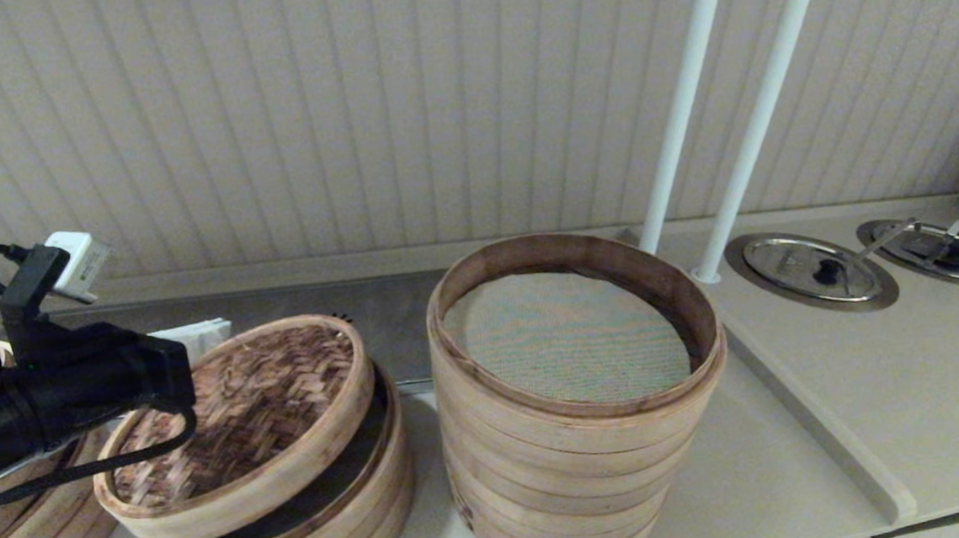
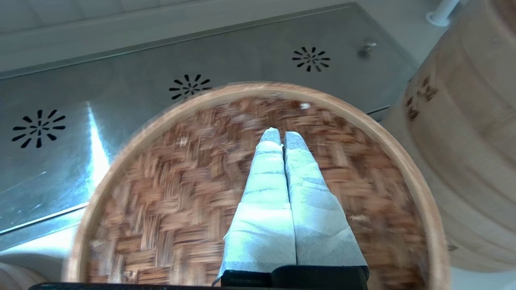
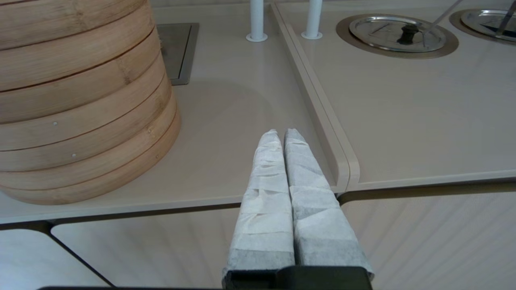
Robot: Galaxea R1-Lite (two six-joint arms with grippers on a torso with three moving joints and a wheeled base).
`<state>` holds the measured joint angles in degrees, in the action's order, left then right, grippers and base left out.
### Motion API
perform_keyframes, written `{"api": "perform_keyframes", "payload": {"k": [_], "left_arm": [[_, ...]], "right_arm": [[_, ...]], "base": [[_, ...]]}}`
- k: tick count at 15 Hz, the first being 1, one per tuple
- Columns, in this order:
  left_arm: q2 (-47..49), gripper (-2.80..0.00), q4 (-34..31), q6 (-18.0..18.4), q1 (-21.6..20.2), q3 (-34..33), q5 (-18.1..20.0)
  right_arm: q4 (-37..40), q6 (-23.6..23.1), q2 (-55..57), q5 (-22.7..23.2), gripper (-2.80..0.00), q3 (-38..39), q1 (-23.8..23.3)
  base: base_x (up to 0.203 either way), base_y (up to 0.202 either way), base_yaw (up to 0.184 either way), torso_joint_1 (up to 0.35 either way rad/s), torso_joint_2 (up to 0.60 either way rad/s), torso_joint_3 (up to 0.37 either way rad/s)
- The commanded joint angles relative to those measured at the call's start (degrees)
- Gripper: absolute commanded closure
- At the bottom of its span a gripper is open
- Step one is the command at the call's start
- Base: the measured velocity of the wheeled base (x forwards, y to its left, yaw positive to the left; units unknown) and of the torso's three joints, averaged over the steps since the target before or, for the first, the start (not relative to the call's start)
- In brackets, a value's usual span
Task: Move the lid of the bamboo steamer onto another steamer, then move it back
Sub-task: Pick up the steamer
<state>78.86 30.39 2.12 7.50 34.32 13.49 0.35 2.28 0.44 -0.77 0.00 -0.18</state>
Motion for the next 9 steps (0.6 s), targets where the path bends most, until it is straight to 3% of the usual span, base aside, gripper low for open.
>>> {"api": "perform_keyframes", "payload": {"k": [1, 7, 8, 9], "left_arm": [[-0.97, 0.00, -0.79, -0.18, 0.14, 2.13, -0.04], [0.02, 0.00, -2.94, -0.18, 0.24, 1.43, 0.02], [0.63, -2.49, -2.56, -0.18, 0.24, 0.88, -0.09], [1.47, -2.80, -2.28, -0.18, 0.24, 0.83, -0.12]], "right_arm": [[0.00, 0.01, 0.00, -0.02, 0.00, 0.18, 0.01], [0.00, 0.01, 0.00, -0.02, 0.00, 0.18, 0.01], [0.00, 0.01, 0.00, -0.02, 0.00, 0.18, 0.01], [0.00, 0.01, 0.00, -0.02, 0.00, 0.18, 0.01]], "base": [[0.000, 0.000, 0.000, 0.000, 0.00, 0.000], [0.000, 0.000, 0.000, 0.000, 0.00, 0.000], [0.000, 0.000, 0.000, 0.000, 0.00, 0.000], [0.000, 0.000, 0.000, 0.000, 0.00, 0.000]]}}
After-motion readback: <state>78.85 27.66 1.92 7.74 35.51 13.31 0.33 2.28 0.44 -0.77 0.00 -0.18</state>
